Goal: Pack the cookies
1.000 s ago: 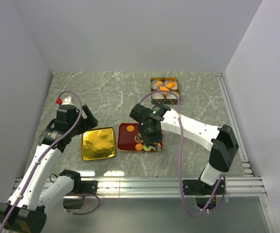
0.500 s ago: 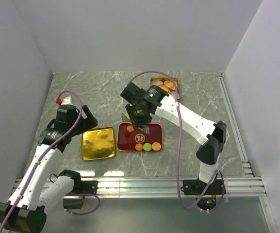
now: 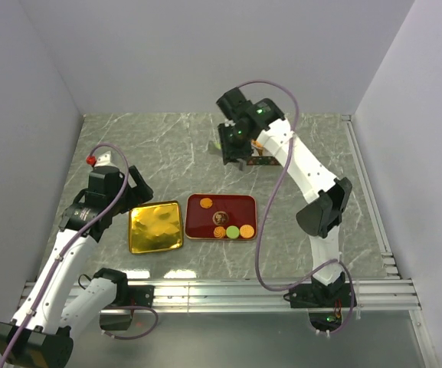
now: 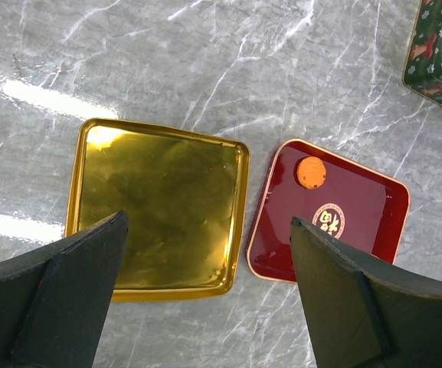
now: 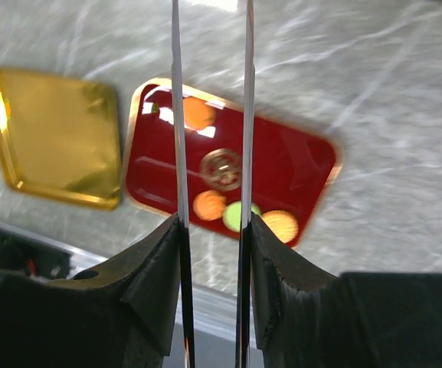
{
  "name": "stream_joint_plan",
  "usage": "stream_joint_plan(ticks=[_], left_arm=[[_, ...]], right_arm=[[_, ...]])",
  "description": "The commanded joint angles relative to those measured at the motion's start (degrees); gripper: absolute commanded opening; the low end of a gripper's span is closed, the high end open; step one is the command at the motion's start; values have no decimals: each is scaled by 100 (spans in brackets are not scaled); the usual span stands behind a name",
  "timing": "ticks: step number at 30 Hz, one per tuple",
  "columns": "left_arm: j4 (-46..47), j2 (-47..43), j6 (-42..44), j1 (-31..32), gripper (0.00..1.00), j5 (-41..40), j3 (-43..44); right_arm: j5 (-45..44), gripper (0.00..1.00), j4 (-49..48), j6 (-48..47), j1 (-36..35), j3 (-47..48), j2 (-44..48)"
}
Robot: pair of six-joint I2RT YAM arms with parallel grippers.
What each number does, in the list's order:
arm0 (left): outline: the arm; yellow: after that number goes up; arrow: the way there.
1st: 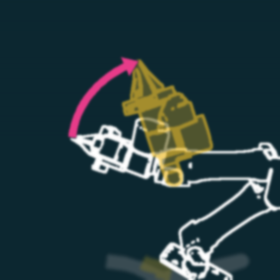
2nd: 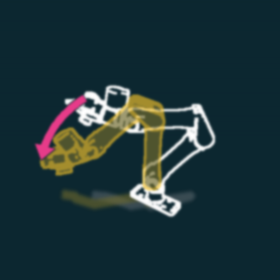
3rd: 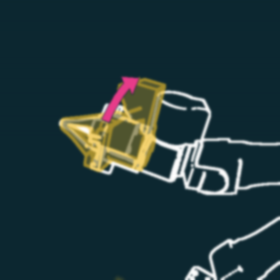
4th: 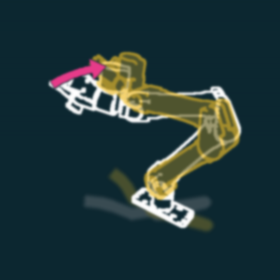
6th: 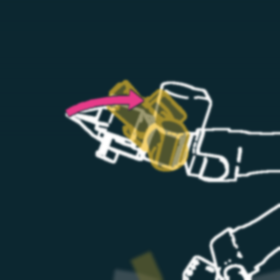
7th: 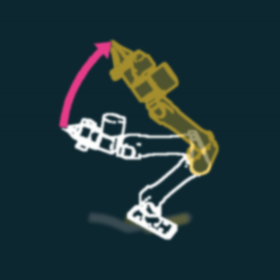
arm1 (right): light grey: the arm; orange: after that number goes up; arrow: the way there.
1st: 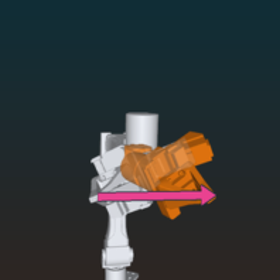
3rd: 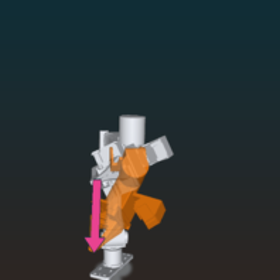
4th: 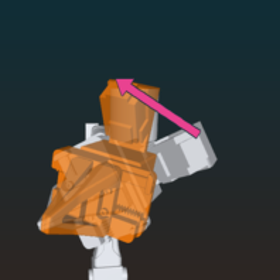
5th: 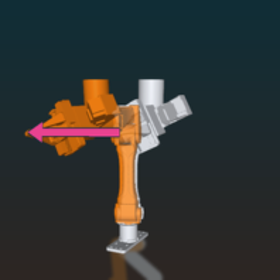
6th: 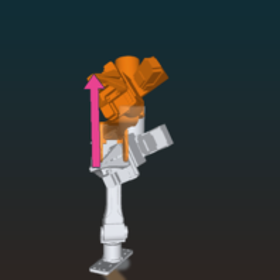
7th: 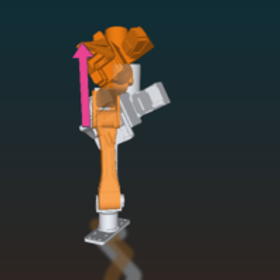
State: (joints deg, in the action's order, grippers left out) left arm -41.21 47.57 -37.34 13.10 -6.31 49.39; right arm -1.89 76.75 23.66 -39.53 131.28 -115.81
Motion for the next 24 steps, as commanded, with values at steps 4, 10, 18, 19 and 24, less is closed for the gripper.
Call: stream_joint_plan(ticks=[4, 10, 18, 19, 24], left_arm=[[69, -125, -107, -10, 93, -169, 45], [52, -178, -124, -10, 93, -231, 45], [52, -152, -151, -10, 93, -266, 54], [34, -134, -151, -10, 93, -266, 54], [43, -108, -133, -1, 93, -231, 45]], right_arm=[[347, 38, 7, -257, 876, 55, 217], [681, 38, -29, -248, 1526, 29, 155], [804, 38, -55, -248, 1896, -42, -47], [822, 38, -64, -239, 1940, -24, -73], [848, 38, -55, -239, 1993, 46, -284]])
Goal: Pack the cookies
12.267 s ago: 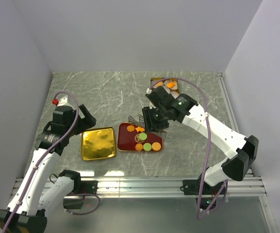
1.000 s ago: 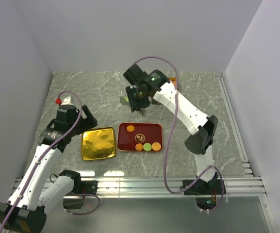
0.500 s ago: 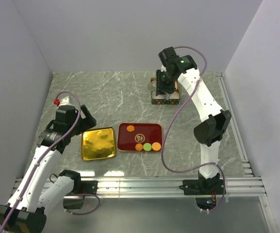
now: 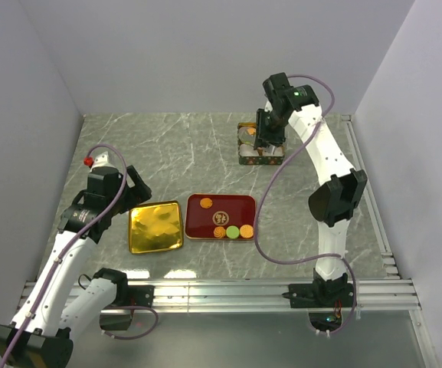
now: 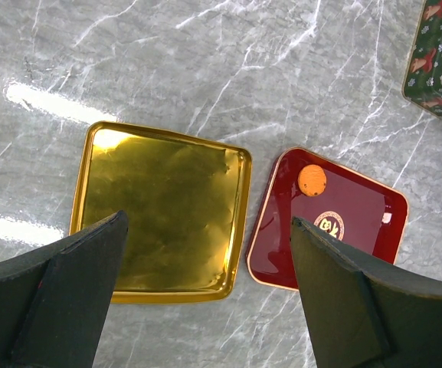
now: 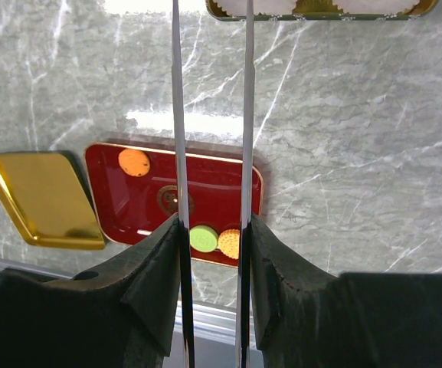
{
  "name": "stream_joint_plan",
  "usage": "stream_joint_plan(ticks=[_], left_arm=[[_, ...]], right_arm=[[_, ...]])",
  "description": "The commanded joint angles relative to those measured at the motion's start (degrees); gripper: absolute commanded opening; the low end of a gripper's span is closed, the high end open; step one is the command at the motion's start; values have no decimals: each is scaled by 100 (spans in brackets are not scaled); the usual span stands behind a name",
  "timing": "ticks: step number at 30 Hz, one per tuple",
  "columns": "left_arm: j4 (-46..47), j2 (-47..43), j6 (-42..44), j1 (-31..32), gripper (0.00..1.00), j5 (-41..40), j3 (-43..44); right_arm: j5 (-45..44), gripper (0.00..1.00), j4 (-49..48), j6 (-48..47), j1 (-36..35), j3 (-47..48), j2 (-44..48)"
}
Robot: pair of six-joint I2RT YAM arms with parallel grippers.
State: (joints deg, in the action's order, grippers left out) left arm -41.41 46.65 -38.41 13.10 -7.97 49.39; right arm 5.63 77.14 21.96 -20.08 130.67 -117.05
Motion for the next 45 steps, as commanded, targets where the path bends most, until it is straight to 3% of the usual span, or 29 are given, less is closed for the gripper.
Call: stream_joint_plan(ticks=[1, 21, 45], left_arm=[[63, 10, -26, -1, 93, -56, 54], [89, 116, 9, -27, 93, 14, 54], [133, 318, 80, -80, 93, 164, 54]], right_arm=[[114, 38, -103, -77, 48, 142, -195], [-79, 38, -77, -42, 83, 547, -907], [-141, 38, -165, -77, 162, 424, -933]])
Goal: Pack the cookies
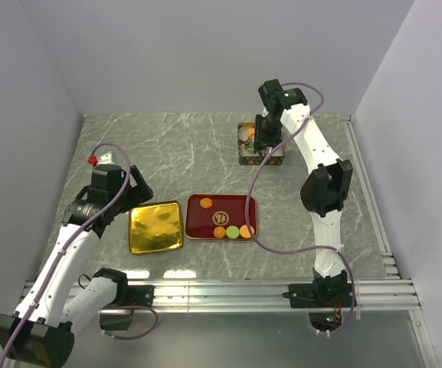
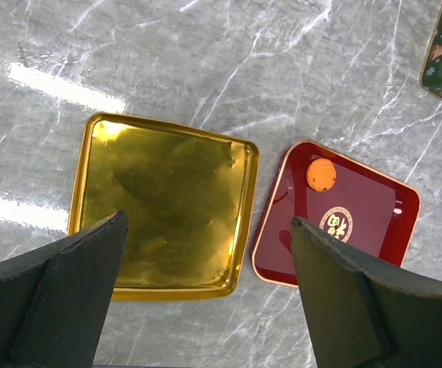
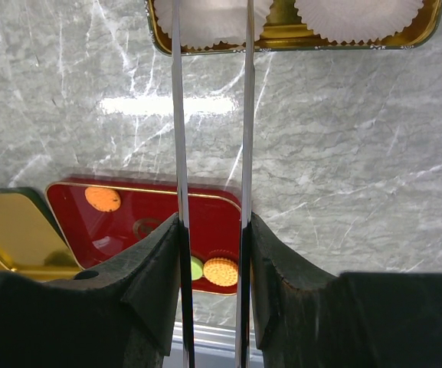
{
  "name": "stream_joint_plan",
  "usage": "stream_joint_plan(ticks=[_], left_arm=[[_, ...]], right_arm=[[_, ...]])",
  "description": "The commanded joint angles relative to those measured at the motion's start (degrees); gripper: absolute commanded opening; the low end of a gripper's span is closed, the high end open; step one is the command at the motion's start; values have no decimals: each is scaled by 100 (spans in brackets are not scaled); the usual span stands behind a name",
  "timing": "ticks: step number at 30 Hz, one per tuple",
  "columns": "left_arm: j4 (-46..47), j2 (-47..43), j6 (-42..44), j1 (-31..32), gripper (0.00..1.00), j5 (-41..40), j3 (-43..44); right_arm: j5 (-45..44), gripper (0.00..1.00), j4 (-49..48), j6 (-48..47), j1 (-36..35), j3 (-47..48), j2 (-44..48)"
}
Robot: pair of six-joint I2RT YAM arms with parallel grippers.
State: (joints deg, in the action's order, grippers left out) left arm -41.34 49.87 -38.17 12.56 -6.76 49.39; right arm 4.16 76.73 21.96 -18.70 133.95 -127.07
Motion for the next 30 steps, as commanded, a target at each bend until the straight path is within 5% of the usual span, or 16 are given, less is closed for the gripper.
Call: stream_joint_plan(ticks=[1, 30], left_arm=[[118, -3, 47, -17, 93, 35, 54], [126, -153, 29, -8, 93, 26, 45]], right_arm=[[6, 39, -123, -77, 24, 96, 68], [-21, 53, -97, -77, -11, -9, 428]])
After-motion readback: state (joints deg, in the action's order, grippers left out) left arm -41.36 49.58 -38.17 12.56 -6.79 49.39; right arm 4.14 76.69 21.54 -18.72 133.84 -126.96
